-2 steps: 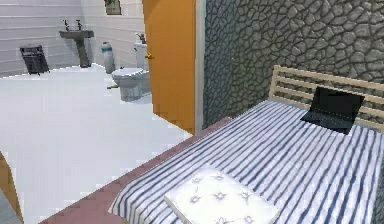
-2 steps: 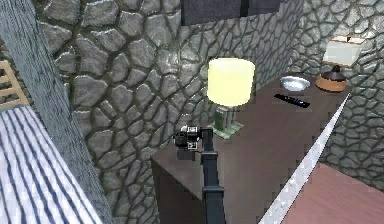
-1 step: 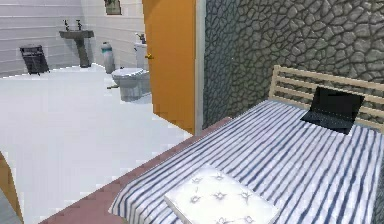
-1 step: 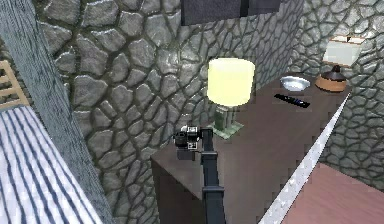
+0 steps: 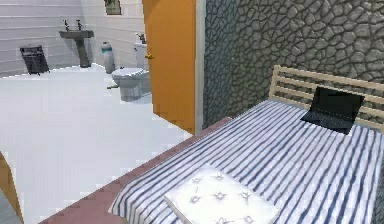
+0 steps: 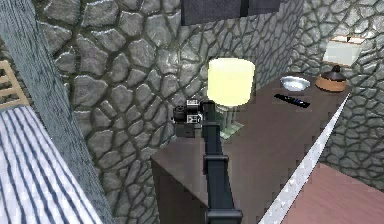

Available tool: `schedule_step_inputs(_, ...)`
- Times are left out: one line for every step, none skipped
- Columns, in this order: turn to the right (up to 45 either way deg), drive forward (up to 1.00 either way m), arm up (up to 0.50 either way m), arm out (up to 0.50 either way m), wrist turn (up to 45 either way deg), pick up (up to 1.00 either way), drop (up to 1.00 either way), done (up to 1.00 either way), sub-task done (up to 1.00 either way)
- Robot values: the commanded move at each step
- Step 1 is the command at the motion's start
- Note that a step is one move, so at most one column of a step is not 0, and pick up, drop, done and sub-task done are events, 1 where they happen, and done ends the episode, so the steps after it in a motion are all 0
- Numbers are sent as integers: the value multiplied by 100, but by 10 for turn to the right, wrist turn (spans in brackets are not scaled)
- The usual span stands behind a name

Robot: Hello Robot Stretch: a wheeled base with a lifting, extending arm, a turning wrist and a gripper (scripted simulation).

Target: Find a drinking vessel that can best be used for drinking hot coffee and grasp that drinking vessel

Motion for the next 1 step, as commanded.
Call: schedule_step_inputs(0, 0, 0, 0, 0, 0, 0, 100, 0)
